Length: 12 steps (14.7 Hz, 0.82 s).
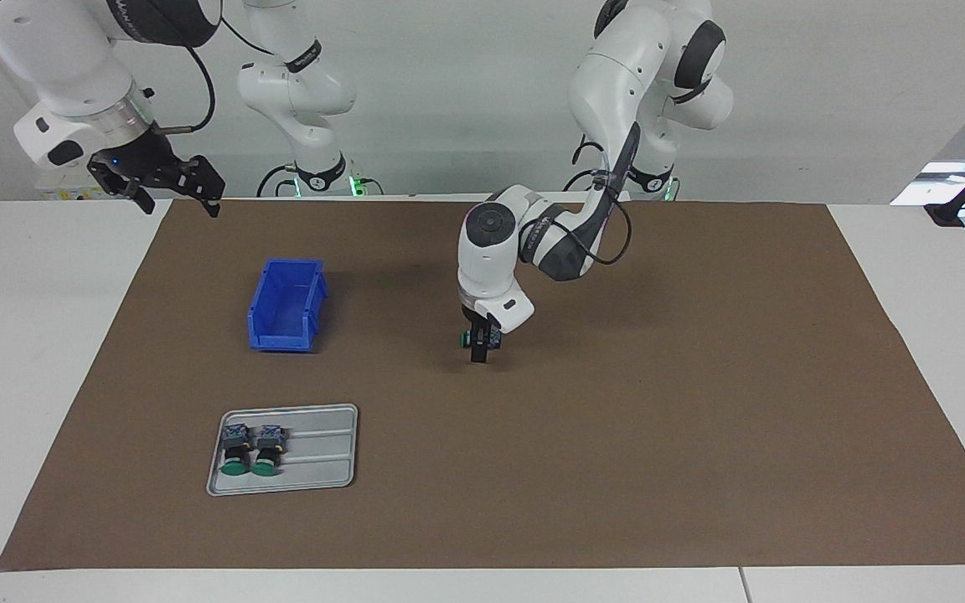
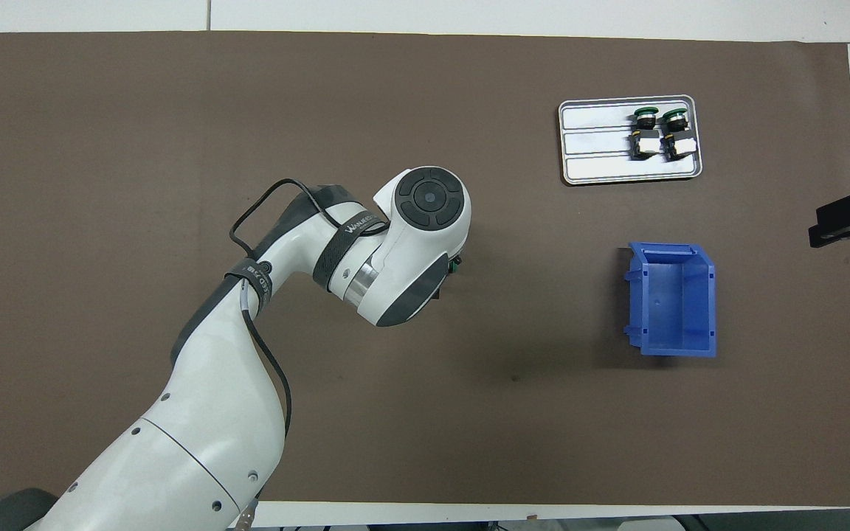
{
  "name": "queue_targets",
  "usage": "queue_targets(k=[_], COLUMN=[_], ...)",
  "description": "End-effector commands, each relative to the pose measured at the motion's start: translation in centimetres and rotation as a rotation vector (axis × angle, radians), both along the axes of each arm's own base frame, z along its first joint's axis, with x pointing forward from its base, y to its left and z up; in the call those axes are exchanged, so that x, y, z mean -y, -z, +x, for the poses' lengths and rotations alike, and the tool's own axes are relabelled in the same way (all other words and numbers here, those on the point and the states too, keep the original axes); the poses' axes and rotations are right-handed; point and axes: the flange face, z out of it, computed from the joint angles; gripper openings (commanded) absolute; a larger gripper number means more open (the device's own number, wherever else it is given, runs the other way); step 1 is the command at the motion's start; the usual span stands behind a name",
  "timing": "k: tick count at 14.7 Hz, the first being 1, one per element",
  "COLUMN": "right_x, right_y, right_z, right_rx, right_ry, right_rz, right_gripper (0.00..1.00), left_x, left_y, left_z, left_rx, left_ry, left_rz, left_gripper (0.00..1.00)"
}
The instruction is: Place and press button with both arms
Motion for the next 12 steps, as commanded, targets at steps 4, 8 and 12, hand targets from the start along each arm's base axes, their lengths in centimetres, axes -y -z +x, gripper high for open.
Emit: queue_targets(k=[4,8,12], right_x=[0.1,0.1,0.1], right_y=[0.0,0.0,0.0], right_z=[-0.7,-0.7,-0.7], right_rx=[0.003,0.003,0.003], right_ry=[-0.015,-0.015,-0.015], right_rz=[-0.006,-0.006,-0.006], right_gripper=[1.00,1.00,1.00], left_x=[0.7,0.8,0.9], left_y=[0.3,0.8,0.2], left_z=[0.2,0.0,0.1], left_rx=[0.038,0.037,0.037], left_ry=[-0.012,-0.005,-0.003], left_rz=[-0.009,-0.006,-0.009], left_gripper=[0.82,0.75,0.32])
